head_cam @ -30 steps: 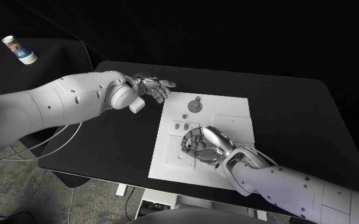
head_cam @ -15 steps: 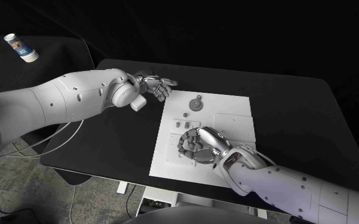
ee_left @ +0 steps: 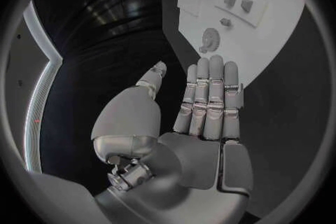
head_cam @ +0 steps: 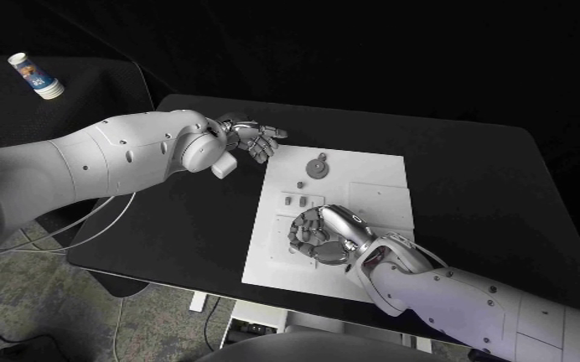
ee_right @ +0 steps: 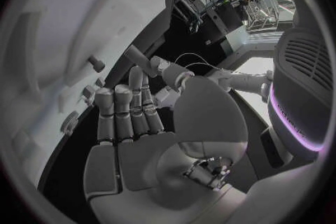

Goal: Assemble the parts on the task board

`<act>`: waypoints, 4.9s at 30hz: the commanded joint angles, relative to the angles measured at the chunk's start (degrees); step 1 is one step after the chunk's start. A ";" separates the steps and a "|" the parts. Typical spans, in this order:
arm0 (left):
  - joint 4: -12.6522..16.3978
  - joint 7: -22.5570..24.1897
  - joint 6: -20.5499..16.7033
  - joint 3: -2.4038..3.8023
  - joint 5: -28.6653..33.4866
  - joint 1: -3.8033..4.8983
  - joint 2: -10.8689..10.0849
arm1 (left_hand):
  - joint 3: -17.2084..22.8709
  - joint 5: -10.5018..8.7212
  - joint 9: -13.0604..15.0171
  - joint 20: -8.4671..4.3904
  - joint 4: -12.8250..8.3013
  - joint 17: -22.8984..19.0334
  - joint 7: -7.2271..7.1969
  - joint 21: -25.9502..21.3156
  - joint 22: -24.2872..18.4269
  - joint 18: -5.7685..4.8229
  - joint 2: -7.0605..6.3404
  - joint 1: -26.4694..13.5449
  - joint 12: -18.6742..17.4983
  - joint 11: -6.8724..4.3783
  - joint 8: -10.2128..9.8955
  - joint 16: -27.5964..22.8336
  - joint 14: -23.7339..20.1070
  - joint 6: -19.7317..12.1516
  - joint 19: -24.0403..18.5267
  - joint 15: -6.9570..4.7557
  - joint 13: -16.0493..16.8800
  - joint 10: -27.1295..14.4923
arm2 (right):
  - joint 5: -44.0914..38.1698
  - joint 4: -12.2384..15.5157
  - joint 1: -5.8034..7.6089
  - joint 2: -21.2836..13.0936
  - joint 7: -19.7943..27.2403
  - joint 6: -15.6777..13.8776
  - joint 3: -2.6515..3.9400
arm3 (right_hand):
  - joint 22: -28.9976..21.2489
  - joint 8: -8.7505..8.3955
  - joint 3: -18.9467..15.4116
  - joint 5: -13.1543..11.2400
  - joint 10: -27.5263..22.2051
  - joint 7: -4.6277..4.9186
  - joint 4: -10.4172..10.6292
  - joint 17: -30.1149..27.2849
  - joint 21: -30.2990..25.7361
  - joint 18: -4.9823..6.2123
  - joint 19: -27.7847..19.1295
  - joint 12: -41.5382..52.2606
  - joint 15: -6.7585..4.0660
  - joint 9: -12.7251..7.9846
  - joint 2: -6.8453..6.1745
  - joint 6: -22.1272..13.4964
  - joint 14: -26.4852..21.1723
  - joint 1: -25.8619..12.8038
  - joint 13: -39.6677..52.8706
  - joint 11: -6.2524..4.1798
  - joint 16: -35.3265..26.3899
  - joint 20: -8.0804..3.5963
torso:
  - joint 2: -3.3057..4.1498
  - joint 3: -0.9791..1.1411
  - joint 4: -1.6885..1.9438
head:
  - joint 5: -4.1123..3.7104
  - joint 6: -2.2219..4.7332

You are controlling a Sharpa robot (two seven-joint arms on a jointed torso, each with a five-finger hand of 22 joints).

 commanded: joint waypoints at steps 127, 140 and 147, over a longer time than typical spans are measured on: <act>-0.64 -1.64 1.92 -0.04 -2.53 0.06 0.38 | 0.20 -0.17 -0.19 0.01 -0.20 -0.03 0.11 -0.44 -0.11 0.62 1.19 0.26 -0.37 0.21 -0.22 -0.53 -0.66 -0.42 -0.56 0.18 -0.05 -0.57 | -2.18 -0.75 0.01 0.89 -4.16 5.66 -0.01 | 5.85 -3.21 -5.41 0.09 1.17 -1.59 0.37 0.28 8.44 4.00 1.36 4.93 0.78 5.16 0.46 -4.93 0.31 0.60 22.60 -0.58 -0.73 0.89 | 0.02 0.00 0.00 | 0.72 -0.87; -0.68 -1.71 1.94 -0.04 -2.53 0.06 0.48 | 0.19 -0.17 -0.20 0.02 -0.20 -0.02 0.11 -0.45 -0.11 0.61 1.21 0.27 -0.37 0.21 -0.22 -0.55 -0.67 -0.43 -0.58 0.19 -0.05 -0.58 | -5.47 -1.26 0.19 1.61 -6.03 6.47 -0.01 | 5.97 -3.56 -5.65 0.02 0.30 -1.61 0.49 0.32 8.35 3.99 1.29 4.56 0.78 5.03 0.12 -5.49 -0.06 0.09 22.40 -0.47 -0.80 0.87 | 0.03 0.02 0.00 | 0.84 -0.96; -0.69 -1.73 2.02 -0.04 -2.53 0.06 0.45 | 0.18 -0.18 -0.20 0.02 -0.21 -0.02 0.11 -0.45 -0.11 0.61 1.21 0.28 -0.38 0.21 -0.22 -0.56 -0.68 -0.44 -0.59 0.19 -0.05 -0.58 | -6.84 -1.35 0.20 1.70 -6.92 7.41 -0.01 | 5.98 -3.57 -5.67 0.02 0.18 -1.62 0.51 0.33 8.34 3.99 1.27 4.52 0.78 5.03 0.10 -5.48 -0.10 0.03 22.38 -0.45 -0.80 0.87 | 0.03 0.02 -0.01 | 0.80 -0.99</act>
